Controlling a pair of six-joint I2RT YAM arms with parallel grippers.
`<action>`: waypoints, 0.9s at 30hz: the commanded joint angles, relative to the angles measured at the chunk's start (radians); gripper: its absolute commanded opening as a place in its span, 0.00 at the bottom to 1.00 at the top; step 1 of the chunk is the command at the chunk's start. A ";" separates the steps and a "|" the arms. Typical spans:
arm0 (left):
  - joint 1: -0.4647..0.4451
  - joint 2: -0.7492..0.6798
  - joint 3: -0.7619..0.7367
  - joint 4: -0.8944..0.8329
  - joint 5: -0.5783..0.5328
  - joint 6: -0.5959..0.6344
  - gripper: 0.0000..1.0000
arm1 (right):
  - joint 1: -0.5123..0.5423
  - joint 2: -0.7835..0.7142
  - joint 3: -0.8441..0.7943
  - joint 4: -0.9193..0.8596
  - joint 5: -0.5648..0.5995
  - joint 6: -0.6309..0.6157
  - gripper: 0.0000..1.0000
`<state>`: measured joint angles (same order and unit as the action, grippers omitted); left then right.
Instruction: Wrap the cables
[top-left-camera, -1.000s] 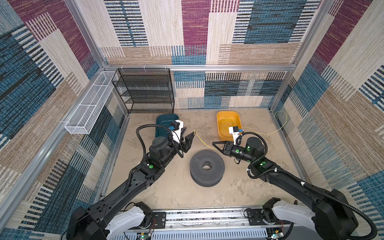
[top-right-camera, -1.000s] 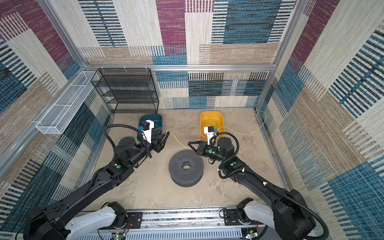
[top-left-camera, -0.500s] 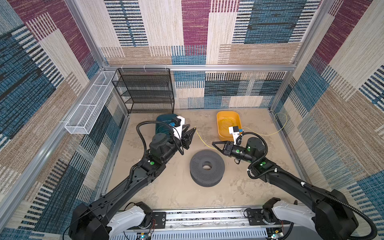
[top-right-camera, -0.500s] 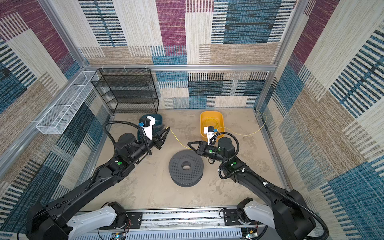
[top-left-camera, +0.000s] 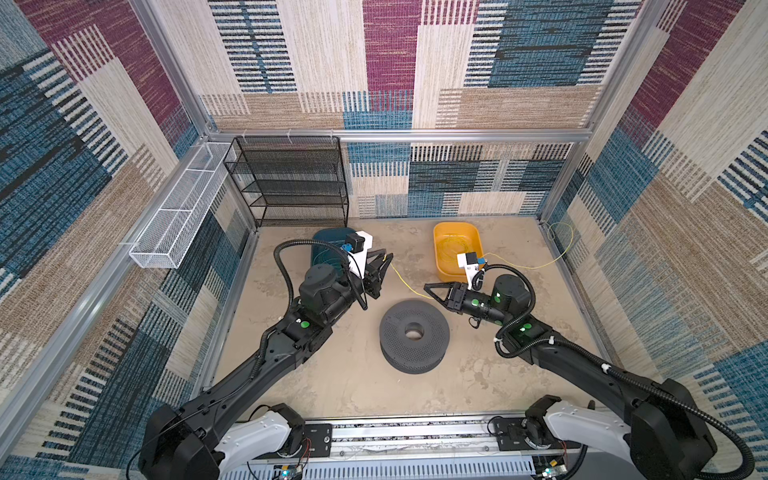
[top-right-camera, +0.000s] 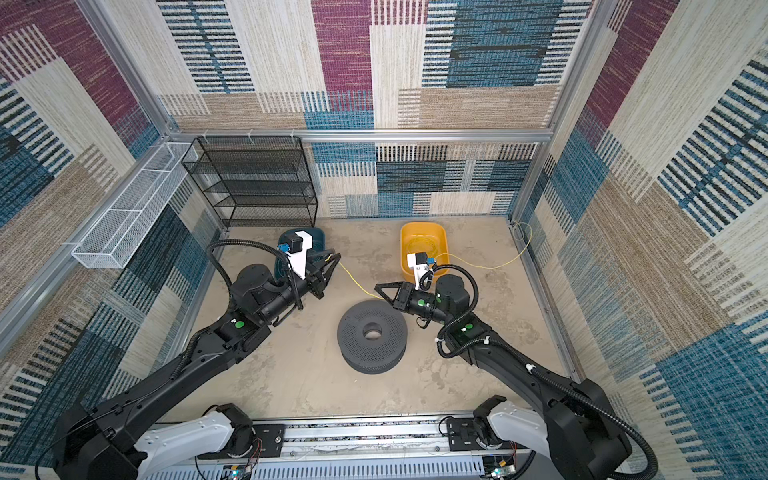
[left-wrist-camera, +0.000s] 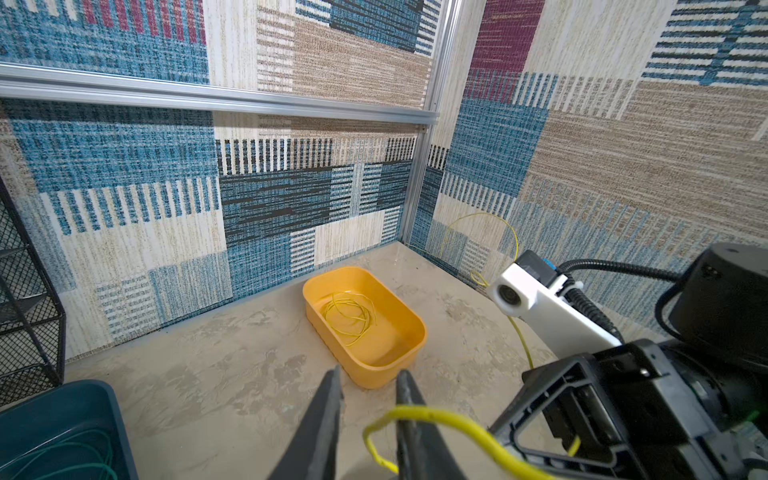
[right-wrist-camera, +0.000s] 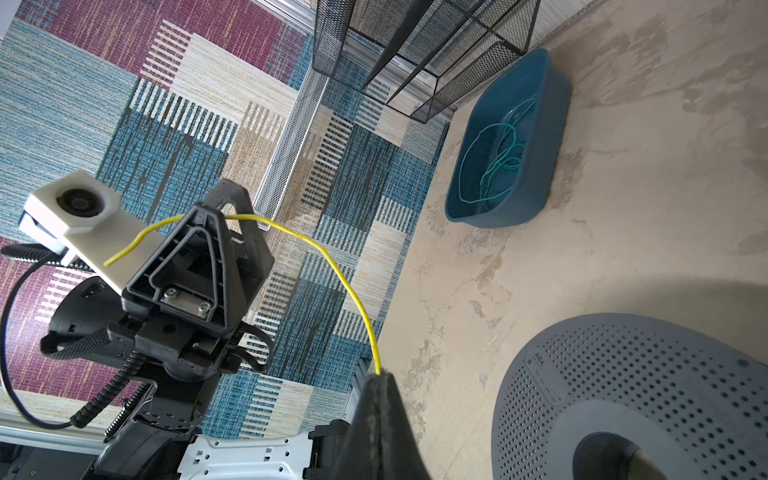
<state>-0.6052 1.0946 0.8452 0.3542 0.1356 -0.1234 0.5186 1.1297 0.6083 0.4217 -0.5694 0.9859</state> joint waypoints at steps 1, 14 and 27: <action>0.001 -0.008 0.006 0.036 0.003 0.024 0.13 | 0.001 0.004 -0.003 0.037 -0.007 0.005 0.00; 0.001 -0.013 0.009 0.020 -0.155 -0.021 0.00 | -0.004 0.017 -0.041 -0.029 0.056 -0.027 0.56; 0.004 0.072 0.054 0.148 -0.320 -0.045 0.00 | -0.017 -0.160 -0.239 -0.212 0.106 -0.163 1.00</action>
<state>-0.6022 1.1481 0.8841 0.4263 -0.1478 -0.1394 0.5018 1.0195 0.3759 0.2729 -0.4866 0.8898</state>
